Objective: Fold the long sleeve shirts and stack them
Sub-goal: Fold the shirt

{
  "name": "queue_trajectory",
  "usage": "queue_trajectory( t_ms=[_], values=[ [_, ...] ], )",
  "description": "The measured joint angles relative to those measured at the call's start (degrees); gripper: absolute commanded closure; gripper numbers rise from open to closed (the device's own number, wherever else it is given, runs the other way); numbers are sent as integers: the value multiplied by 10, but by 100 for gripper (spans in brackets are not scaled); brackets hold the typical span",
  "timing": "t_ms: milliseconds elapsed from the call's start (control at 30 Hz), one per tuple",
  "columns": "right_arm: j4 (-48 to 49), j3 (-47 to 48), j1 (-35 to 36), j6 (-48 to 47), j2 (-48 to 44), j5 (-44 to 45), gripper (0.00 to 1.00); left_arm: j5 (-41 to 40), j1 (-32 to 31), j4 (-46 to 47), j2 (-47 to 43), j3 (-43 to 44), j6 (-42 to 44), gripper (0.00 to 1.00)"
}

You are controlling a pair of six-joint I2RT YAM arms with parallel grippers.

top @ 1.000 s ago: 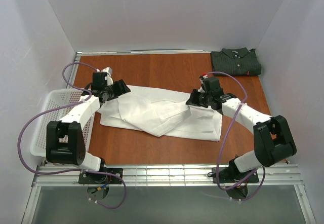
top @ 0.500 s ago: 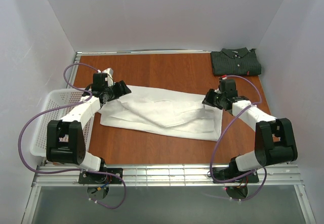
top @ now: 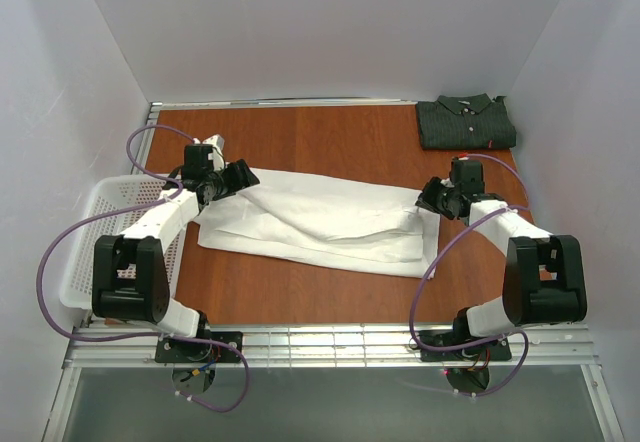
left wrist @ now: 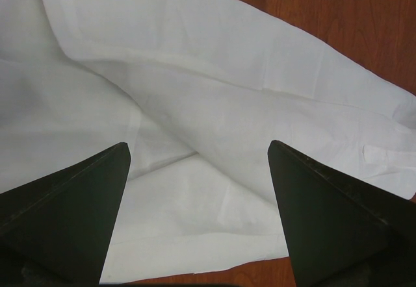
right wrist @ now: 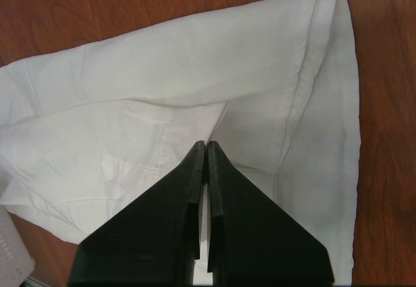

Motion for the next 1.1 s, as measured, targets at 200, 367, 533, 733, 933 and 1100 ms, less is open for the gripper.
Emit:
queue_trajectory(
  t_ms=[200,367,533,733,933,1100],
  values=[
    [12,-2,-9,-1,5,-11,99,3,0,4,16,0,0,18],
    [23,11,-10,-21,39,-37,99,6,0,3,23,0,0,19],
    [27,36,-10,-49,52,-63,99,6,0,3,24,0,0,19],
    [30,37,-10,-71,21,-49,99,6,0,4,24,0,0,19],
    [16,37,-10,-76,32,-7,66,8,-2,4,25,0,0,19],
    [-33,46,-8,-91,30,31,52,14,-15,3,25,0,-6,22]
  ],
)
